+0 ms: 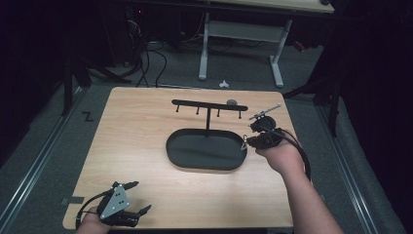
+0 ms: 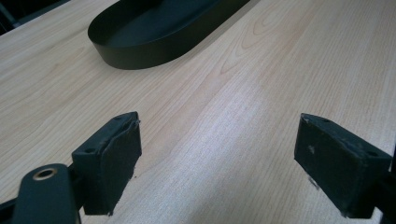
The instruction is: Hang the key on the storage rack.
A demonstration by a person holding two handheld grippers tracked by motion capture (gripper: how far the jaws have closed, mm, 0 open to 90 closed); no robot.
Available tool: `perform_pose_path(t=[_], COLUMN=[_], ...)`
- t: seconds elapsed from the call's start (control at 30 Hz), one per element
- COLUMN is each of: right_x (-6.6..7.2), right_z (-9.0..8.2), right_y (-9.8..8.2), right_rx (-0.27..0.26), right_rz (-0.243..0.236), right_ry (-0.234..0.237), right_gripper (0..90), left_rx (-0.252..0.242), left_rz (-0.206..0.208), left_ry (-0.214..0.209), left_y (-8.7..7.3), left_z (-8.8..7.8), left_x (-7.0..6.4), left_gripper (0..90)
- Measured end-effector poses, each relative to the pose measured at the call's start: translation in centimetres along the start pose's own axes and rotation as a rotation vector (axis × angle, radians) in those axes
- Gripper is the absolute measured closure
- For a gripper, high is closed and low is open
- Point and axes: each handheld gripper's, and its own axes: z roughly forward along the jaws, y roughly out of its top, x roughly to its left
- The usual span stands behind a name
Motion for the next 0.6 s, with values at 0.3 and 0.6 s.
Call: perform_pose_path(t=[0.3, 0.6], right_x=[-0.1, 0.3], right_z=[-1.0, -1.7], right_y=[1.3, 2.8], right_rx=[-0.024, -0.046], right_rz=[-0.001, -0.019], right_ry=[-0.004, -0.004], right_gripper=[88.5, 88.5], left_rx=[0.003, 0.001], left_rz=[-0.002, -0.005], left_ry=[-0.002, 0.0], left_y=[0.0, 0.0], left_z=[0.0, -0.1], left_x=[0.0, 0.1], left_gripper=[15.3, 15.3])
